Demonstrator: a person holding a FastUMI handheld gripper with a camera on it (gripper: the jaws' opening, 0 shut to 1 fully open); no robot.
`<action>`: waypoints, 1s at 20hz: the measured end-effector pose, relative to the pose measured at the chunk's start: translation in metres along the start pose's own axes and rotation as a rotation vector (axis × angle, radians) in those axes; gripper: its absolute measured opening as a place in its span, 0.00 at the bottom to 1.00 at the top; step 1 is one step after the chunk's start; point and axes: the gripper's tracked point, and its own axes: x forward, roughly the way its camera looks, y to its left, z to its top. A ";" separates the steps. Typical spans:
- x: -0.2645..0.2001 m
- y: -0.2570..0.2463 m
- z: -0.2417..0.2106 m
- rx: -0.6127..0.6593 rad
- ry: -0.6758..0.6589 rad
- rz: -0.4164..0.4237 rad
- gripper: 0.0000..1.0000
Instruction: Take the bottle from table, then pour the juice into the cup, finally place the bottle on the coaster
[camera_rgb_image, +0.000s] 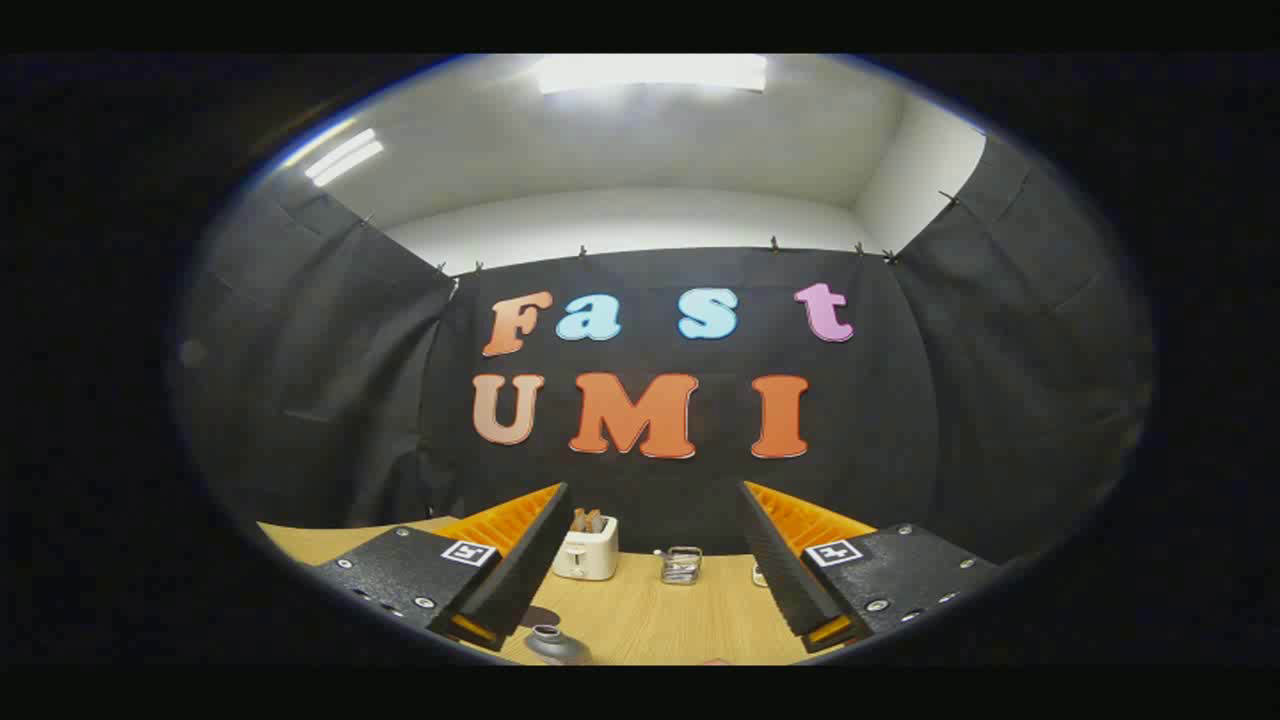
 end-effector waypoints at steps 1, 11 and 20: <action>0.001 0.004 -0.001 -0.006 0.004 0.007 0.96; 0.001 0.019 -0.004 -0.008 0.009 0.046 0.96; 0.002 0.031 -0.017 0.016 0.025 0.090 0.96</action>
